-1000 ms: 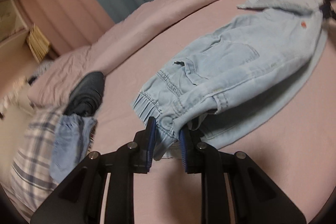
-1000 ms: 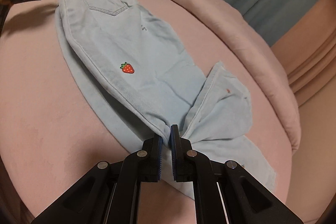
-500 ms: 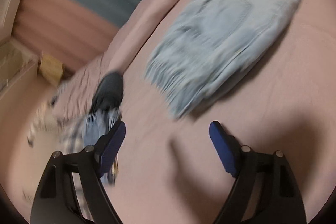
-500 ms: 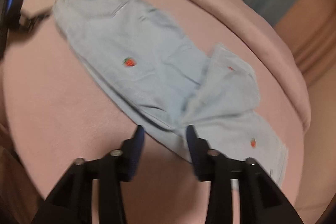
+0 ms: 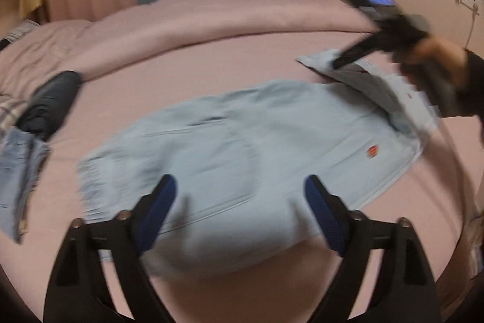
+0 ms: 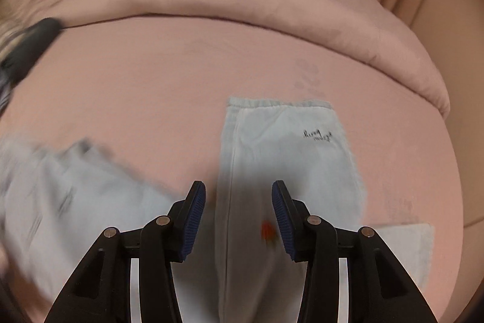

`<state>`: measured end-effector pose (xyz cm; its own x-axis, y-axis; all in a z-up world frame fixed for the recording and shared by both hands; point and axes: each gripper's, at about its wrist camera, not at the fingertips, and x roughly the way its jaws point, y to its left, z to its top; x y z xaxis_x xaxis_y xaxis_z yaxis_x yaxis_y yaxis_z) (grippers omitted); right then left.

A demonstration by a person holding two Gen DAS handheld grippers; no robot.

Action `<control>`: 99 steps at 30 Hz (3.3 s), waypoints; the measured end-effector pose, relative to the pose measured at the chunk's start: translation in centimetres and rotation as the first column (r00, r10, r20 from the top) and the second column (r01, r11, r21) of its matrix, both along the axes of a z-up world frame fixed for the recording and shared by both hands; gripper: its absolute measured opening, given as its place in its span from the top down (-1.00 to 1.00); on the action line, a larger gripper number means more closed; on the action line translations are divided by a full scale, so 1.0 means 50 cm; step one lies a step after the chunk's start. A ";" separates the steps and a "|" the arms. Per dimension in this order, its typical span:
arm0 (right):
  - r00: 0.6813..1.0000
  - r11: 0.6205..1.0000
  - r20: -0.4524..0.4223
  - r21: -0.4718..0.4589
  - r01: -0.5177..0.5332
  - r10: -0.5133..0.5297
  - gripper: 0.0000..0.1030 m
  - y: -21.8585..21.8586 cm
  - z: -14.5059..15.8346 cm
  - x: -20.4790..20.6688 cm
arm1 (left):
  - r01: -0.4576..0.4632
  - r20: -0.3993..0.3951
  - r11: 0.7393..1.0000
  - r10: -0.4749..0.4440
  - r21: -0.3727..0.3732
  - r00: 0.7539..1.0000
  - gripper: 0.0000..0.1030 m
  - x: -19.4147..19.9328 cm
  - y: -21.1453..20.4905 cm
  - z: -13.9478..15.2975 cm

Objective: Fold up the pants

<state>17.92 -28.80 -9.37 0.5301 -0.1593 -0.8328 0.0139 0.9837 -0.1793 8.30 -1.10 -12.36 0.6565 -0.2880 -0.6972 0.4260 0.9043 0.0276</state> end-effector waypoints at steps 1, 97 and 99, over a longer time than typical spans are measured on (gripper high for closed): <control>0.999 1.000 -0.032 -0.018 0.022 -0.022 0.10 -0.001 -0.019 0.025 | 0.006 -0.010 1.000 -0.006 -0.011 1.000 -0.91 -0.003 -0.026 -0.006; 0.800 0.512 0.052 0.792 0.331 -0.598 -0.07 -0.455 -0.063 -0.637 | -0.678 -0.543 0.501 0.410 -0.537 0.733 0.32 0.032 0.454 -0.126; 0.742 0.484 0.053 0.789 0.380 -0.668 -0.17 -0.506 -0.065 -0.686 | -0.691 -0.543 0.495 0.429 -0.527 0.722 -0.20 0.024 0.456 -0.121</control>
